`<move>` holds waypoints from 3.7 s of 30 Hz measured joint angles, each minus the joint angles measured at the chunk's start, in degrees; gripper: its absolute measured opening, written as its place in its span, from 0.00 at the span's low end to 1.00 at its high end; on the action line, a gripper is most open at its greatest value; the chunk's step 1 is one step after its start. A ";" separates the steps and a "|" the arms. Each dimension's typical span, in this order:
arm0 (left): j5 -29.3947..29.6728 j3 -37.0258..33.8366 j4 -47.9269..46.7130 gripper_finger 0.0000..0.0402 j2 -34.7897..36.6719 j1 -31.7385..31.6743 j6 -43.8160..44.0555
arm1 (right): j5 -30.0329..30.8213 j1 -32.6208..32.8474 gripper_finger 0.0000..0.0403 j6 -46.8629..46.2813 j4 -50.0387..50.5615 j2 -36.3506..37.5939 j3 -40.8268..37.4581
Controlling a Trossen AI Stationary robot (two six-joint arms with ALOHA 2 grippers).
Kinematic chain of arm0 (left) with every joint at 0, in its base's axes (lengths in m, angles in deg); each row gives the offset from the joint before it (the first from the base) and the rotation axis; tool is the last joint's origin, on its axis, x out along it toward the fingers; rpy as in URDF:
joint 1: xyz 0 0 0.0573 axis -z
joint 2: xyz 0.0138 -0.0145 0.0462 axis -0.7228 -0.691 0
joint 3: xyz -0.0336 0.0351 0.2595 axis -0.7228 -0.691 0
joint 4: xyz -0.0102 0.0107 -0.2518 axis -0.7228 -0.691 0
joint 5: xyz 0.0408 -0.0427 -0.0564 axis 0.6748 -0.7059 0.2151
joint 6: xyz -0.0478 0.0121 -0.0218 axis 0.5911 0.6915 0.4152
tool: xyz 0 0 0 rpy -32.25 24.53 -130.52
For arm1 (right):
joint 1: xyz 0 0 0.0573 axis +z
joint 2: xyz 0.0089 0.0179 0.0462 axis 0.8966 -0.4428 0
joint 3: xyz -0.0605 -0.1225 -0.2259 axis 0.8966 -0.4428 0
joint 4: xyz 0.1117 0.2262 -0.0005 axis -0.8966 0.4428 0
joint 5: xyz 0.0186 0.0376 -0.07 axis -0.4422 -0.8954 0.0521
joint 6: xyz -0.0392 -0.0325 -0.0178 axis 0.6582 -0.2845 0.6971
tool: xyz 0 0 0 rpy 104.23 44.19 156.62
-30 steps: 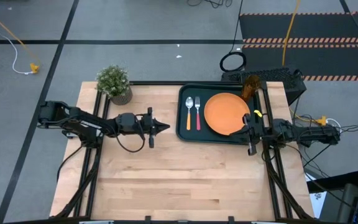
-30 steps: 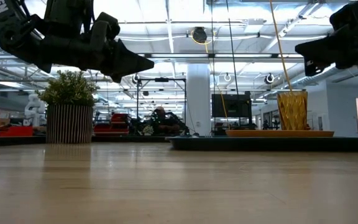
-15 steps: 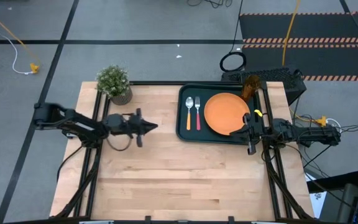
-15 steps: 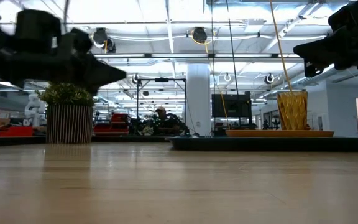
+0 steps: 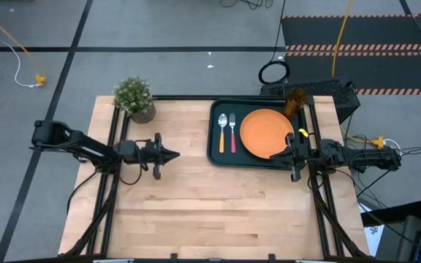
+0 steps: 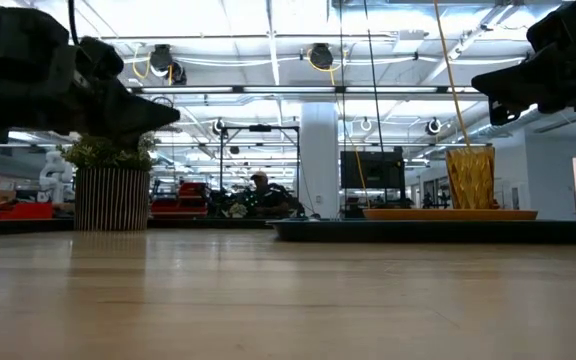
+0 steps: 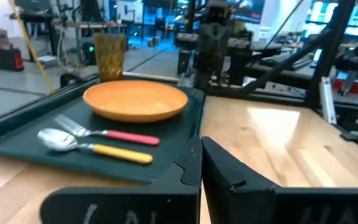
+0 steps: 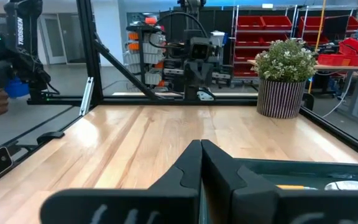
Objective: Pick and place plate/cup/fork/spoon on tray
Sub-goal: Return to Home Position
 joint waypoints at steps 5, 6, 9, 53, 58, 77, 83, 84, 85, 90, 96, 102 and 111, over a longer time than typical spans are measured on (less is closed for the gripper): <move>1.41 -0.01 -3.66 0.00 4.67 3.34 -1.38 | 0.03 0.00 0.00 0.00 0.00 -0.01 0.01; 1.69 -0.01 -4.85 0.00 5.90 3.87 -1.58 | 0.03 0.00 0.00 0.00 0.00 -0.01 0.01; 3.14 0.01 -9.11 0.00 9.92 5.34 -2.01 | 0.02 0.00 0.00 0.00 0.00 -0.01 0.01; -1.37 0.21 -69.71 0.00 65.67 -0.52 -8.00 | 0.02 0.01 0.00 0.00 0.00 -0.01 0.01; -1.49 0.21 -69.75 0.03 65.53 -0.52 -9.47 | 0.04 0.01 0.00 0.00 0.01 -0.03 0.01; -2.32 0.08 -69.32 0.05 65.49 -0.40 -9.25 | 0.04 0.02 0.00 0.00 0.01 -0.03 0.01; -8.07 0.02 -68.55 0.01 65.58 0.36 -5.27 | 0.03 0.02 0.00 0.00 0.02 -0.03 0.00; -8.13 0.03 -68.51 0.01 65.59 0.47 -5.22 | 0.03 0.02 0.00 0.00 0.02 -0.03 0.01; -8.13 0.01 -68.38 0.01 65.60 0.59 -5.40 | 0.03 0.01 0.00 0.01 0.01 -0.03 0.00; -8.12 0.01 -62.66 0.01 65.62 0.52 -7.68 | 0.04 0.02 0.00 0.00 0.02 -0.03 -0.01; -7.90 0.03 -61.87 0.01 65.62 0.51 -8.85 | 0.02 0.00 0.00 0.02 0.02 -0.03 0.01; -6.22 0.03 -68.96 0.01 65.51 0.51 -8.13 | 0.03 0.02 0.00 0.02 0.02 -0.01 0.01; -5.91 0.03 -66.59 0.01 66.82 0.51 -10.39 | 0.04 0.02 0.00 0.00 0.02 -0.03 -0.01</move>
